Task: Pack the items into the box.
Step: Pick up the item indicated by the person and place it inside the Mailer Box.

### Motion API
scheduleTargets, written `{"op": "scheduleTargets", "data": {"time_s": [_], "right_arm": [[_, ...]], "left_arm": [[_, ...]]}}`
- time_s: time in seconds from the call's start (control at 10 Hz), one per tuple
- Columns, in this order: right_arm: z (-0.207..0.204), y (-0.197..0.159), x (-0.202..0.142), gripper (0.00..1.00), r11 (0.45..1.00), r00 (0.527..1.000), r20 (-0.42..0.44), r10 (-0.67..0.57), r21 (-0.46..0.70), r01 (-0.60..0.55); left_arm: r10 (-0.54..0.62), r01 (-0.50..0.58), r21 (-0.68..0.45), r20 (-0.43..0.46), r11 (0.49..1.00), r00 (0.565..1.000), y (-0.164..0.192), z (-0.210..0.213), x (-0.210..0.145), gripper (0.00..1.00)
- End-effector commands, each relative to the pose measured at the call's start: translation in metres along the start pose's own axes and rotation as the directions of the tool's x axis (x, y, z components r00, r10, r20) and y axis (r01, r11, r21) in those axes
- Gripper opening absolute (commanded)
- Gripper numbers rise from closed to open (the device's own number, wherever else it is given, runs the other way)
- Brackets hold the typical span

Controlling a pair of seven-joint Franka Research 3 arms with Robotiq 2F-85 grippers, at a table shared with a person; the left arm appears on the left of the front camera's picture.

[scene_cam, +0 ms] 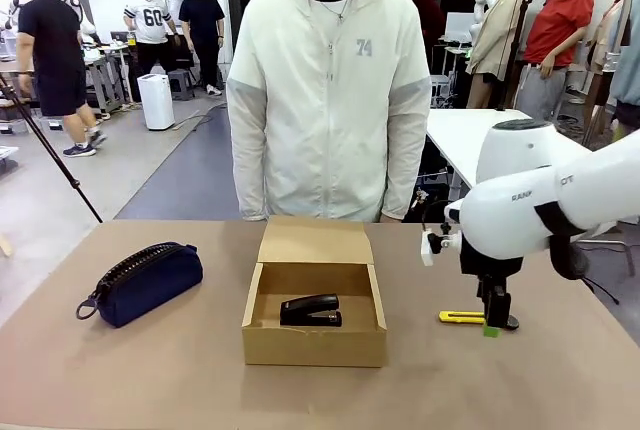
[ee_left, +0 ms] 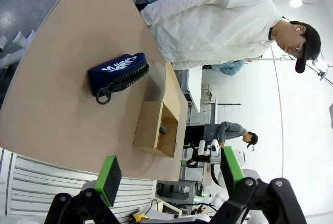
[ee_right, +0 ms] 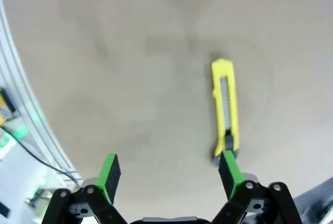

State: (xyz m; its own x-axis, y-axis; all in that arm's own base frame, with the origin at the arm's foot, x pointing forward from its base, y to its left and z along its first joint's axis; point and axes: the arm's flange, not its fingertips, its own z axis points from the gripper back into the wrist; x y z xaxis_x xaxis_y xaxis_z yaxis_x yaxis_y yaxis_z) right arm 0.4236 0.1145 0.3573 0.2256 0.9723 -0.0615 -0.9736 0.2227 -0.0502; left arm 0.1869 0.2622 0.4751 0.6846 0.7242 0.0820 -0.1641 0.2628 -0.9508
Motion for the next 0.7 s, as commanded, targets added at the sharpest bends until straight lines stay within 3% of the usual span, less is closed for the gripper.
{"op": "scheduleTargets", "data": {"time_s": [0.0,0.1,0.2,0.4,0.6], "right_arm": [[-0.008,-0.022,-0.006,1.00,0.999,1.000,0.006,0.024,-0.047,-0.024],[-0.002,-0.026,-0.007,1.00,0.996,0.999,0.000,-0.047,-0.077,0.046],[-0.007,-0.007,0.003,1.00,0.999,0.999,0.006,0.039,-0.017,-0.039],[-0.007,-0.007,0.003,1.00,0.999,0.999,0.006,0.039,-0.017,-0.039],[-0.009,-0.019,-0.001,1.00,0.994,0.998,-0.019,0.063,-0.084,-0.064]], "left_arm": [[-0.015,0.015,-0.020,0.004,1.000,1.000,0.000,0.000,0.001,1.00],[-0.015,0.015,-0.020,0.004,1.000,1.000,0.000,0.000,0.001,1.00],[-0.015,0.015,-0.020,0.004,1.000,1.000,0.000,0.000,0.001,1.00],[-0.015,0.015,-0.020,0.004,1.000,1.000,0.000,0.000,0.001,1.00],[-0.015,0.015,-0.020,0.004,1.000,1.000,0.000,0.000,0.001,1.00]]}}
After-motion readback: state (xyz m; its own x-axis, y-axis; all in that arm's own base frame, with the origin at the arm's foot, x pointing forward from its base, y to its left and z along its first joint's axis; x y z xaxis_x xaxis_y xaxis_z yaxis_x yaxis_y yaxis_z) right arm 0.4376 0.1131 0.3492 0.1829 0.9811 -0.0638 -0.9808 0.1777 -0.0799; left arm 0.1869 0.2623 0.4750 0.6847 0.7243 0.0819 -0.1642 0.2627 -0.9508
